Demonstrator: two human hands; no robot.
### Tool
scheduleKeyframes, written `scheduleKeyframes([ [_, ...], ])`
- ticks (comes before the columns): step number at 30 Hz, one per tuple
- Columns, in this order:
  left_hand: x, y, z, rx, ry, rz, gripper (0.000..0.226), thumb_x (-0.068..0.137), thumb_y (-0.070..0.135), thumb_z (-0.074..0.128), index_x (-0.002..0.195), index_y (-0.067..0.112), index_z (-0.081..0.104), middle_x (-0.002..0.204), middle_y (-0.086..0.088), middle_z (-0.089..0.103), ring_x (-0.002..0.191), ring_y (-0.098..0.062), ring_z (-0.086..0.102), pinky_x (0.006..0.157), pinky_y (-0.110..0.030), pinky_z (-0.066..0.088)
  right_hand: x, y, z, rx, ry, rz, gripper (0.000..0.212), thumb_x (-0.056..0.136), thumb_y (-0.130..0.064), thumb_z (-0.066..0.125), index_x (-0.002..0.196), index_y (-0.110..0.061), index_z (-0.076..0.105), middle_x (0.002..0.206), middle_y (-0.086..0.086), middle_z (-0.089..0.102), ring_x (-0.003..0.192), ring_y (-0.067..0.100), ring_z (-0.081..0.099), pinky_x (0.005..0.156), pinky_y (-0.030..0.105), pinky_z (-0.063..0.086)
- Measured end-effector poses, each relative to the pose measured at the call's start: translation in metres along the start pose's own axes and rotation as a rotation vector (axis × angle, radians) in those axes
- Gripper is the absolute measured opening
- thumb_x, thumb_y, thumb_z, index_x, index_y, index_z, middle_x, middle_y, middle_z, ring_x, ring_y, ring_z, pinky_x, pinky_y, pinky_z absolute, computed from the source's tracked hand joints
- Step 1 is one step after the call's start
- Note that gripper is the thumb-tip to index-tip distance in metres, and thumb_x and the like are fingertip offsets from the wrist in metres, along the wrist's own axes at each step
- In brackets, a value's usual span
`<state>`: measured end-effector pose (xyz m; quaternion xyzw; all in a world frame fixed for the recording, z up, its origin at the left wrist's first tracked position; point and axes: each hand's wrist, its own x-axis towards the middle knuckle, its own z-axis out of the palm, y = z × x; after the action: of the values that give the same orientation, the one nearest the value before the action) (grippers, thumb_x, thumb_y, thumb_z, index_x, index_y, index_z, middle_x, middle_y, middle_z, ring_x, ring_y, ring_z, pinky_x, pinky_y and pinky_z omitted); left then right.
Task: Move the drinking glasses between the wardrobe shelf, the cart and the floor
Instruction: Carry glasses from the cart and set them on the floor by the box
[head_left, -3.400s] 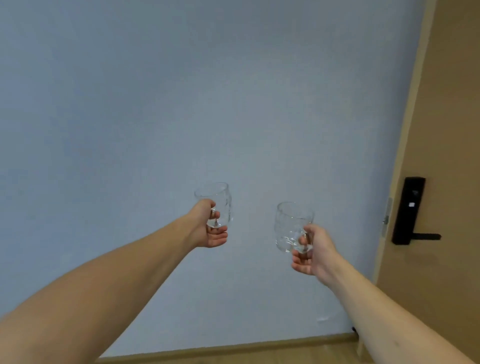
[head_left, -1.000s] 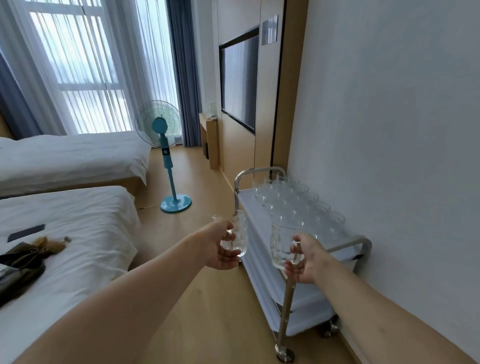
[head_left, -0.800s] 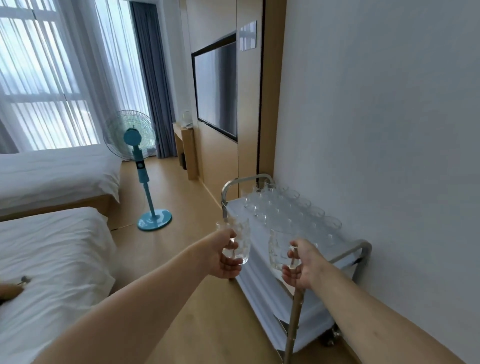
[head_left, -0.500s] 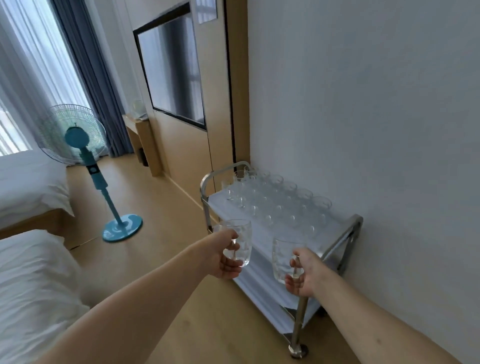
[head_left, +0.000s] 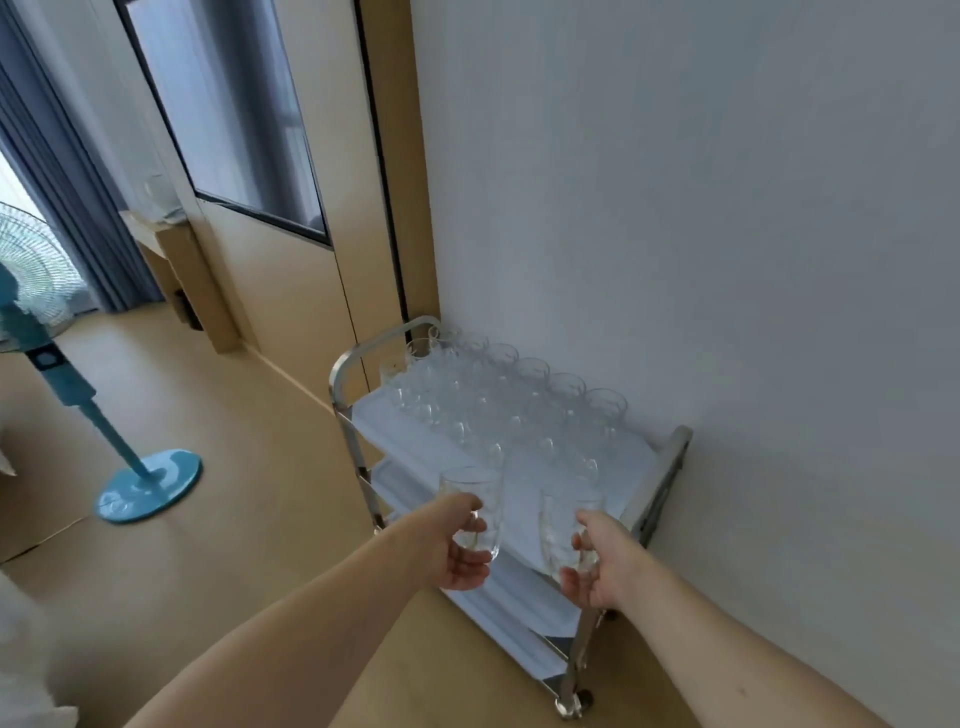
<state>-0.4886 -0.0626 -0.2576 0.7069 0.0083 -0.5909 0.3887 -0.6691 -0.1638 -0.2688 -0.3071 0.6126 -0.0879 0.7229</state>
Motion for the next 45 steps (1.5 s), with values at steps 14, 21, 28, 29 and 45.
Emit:
scheduleKeyframes([
  [14,0.098,0.042,0.052,-0.002,-0.015,-0.083,0.030,0.106,0.034,0.052,0.100,0.005,0.057,0.095,-0.025,0.062,0.083,-0.033,0.059,0.083,-0.044,0.054,0.116,-0.032,0.022,0.084,0.039,0.054,0.043,0.103,-0.048,0.048,0.088,-0.008,0.053,0.089,0.011,0.050,0.060,0.021,0.048,0.047,0.027,0.051],
  [21,0.148,0.042,0.057,0.025,-0.022,-0.085,0.030,0.107,0.033,0.048,0.102,0.004,0.058,0.104,-0.027,0.062,0.091,-0.034,0.056,0.083,-0.041,0.058,0.148,-0.030,0.020,0.112,-0.003,0.078,0.041,0.106,-0.043,0.046,0.095,-0.005,0.055,0.077,0.011,0.049,0.067,0.024,0.053,0.061,0.036,0.058],
  [28,0.187,0.053,0.063,0.036,-0.084,-0.089,0.024,0.104,0.025,0.053,0.098,0.004,0.062,0.112,-0.025,0.061,0.095,-0.033,0.063,0.072,-0.036,0.057,0.170,-0.034,0.026,0.048,-0.008,0.015,0.037,0.108,-0.038,0.044,0.105,-0.004,0.057,0.105,0.017,0.058,0.092,0.032,0.068,0.071,0.038,0.061],
  [29,0.192,0.054,0.063,0.033,-0.087,-0.088,0.024,0.104,0.025,0.053,0.101,0.004,0.063,0.112,-0.024,0.061,0.096,-0.033,0.064,0.071,-0.036,0.058,0.172,-0.036,0.026,0.012,0.016,0.005,0.037,0.108,-0.038,0.042,0.103,-0.004,0.058,0.107,0.016,0.059,0.093,0.031,0.069,0.071,0.037,0.061],
  [45,0.247,0.102,0.055,0.196,-0.333,-0.099,0.017,0.104,0.021,0.050,0.104,0.009,0.063,0.107,-0.012,0.053,0.091,-0.025,0.059,0.078,-0.035,0.056,0.193,-0.049,0.046,-0.254,0.436,-0.103,0.024,0.106,-0.023,0.040,0.097,-0.016,0.061,0.098,0.012,0.066,0.071,0.022,0.066,0.057,0.030,0.056],
])
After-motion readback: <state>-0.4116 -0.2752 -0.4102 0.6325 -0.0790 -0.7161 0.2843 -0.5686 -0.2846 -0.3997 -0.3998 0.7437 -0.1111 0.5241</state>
